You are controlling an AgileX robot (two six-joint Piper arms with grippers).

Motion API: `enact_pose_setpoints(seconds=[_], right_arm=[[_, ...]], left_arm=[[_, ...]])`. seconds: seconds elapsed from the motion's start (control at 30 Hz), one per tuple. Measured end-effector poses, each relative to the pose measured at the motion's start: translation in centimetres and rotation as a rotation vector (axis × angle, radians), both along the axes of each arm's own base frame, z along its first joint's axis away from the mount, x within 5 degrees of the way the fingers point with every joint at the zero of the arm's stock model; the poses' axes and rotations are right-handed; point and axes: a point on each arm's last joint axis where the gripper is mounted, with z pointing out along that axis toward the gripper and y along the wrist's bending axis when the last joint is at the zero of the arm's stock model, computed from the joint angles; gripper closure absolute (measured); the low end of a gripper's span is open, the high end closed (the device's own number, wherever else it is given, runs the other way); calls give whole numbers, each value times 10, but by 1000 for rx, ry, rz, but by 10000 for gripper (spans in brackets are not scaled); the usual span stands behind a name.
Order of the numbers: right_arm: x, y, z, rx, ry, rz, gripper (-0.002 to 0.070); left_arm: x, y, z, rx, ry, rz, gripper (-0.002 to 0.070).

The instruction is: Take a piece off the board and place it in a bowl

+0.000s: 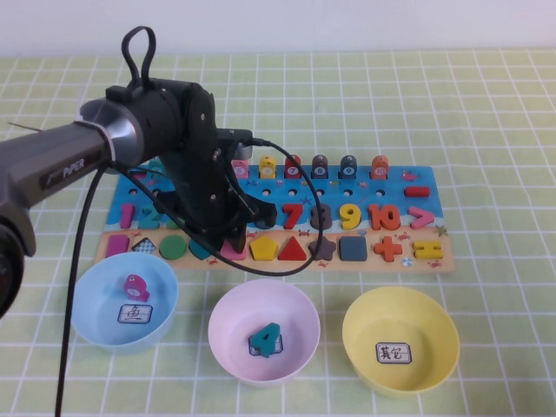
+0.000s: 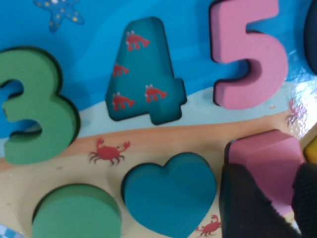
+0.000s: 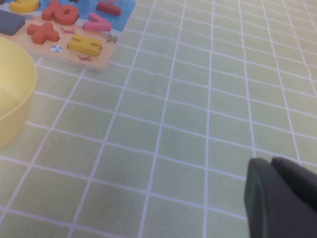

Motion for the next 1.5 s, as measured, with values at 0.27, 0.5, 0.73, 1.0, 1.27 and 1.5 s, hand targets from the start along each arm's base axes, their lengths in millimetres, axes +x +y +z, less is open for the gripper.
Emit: enact_pose_setpoints(seconds=[0.27, 0.5, 0.73, 1.0, 1.27, 1.5], right_arm=[[0, 0, 0, 0, 0, 0, 694], [0, 0, 0, 0, 0, 0, 694], [0, 0, 0, 0, 0, 0, 694], [0, 0, 0, 0, 0, 0, 694], [0, 0, 0, 0, 0, 0, 694], [0, 0, 0, 0, 0, 0, 694]], left_arm=[[0, 0, 0, 0, 0, 0, 487], [0, 0, 0, 1, 2, 0, 488], [0, 0, 0, 3, 5, -2, 489], [-1, 0, 0, 9, 2, -38, 445], [-2, -1, 0, -3, 10, -39, 325], [1, -3, 5, -11, -2, -39, 318]])
